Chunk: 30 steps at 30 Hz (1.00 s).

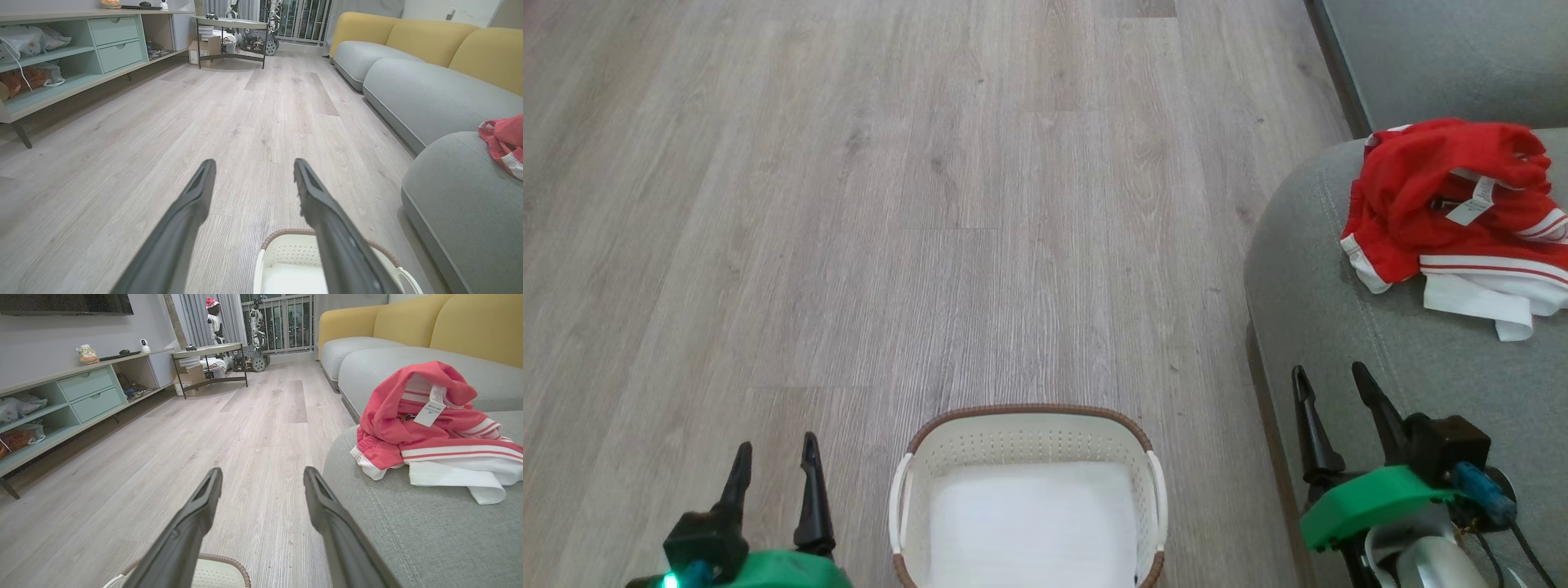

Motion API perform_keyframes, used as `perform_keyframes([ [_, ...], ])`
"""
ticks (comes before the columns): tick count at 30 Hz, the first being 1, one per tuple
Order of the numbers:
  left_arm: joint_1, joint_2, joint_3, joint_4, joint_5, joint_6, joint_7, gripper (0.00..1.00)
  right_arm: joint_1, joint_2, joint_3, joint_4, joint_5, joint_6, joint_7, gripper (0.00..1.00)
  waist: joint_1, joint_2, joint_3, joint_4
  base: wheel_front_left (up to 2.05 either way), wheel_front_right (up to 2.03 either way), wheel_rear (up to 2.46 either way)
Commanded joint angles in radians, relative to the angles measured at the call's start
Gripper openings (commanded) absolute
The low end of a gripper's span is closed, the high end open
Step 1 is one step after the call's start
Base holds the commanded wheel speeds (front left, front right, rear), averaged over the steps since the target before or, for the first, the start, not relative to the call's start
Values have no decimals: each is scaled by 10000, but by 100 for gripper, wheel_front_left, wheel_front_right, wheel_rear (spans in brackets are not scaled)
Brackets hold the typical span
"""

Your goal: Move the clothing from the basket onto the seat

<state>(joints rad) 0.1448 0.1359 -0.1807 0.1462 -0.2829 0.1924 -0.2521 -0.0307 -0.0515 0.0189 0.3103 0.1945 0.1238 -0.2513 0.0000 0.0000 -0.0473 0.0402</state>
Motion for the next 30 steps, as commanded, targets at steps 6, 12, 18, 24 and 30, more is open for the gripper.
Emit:
perform_keyframes([
  [6, -296, -86, 448, -215, 154, -156, -97, 100, -192, 12, 258, -358, -79, 69, -105, 100, 0, 0, -44, 14, 0, 0, 0],
  [12, -255, -139, 489, -181, 246, -223, -97, 100, -135, 12, 253, -346, -85, 69, -105, 100, 0, 0, -82, 30, 0, 0, 0],
  [18, -230, -162, 487, -128, 353, -245, -97, 100, -111, 12, 249, -308, -93, 69, -105, 100, 0, 0, -106, 38, 0, 0, 0],
  [24, 91, -220, 17, 464, 296, -258, 51, 0, 78, 6, -3, 308, 11, -13, 17, 0, 0, 0, -112, 46, 0, 0, 0],
  [30, 15, -264, 118, 594, -265, -378, 197, 0, 58, 6, -80, 405, 587, -10, 197, 0, 0, 0, -87, 26, 0, 0, 0],
])
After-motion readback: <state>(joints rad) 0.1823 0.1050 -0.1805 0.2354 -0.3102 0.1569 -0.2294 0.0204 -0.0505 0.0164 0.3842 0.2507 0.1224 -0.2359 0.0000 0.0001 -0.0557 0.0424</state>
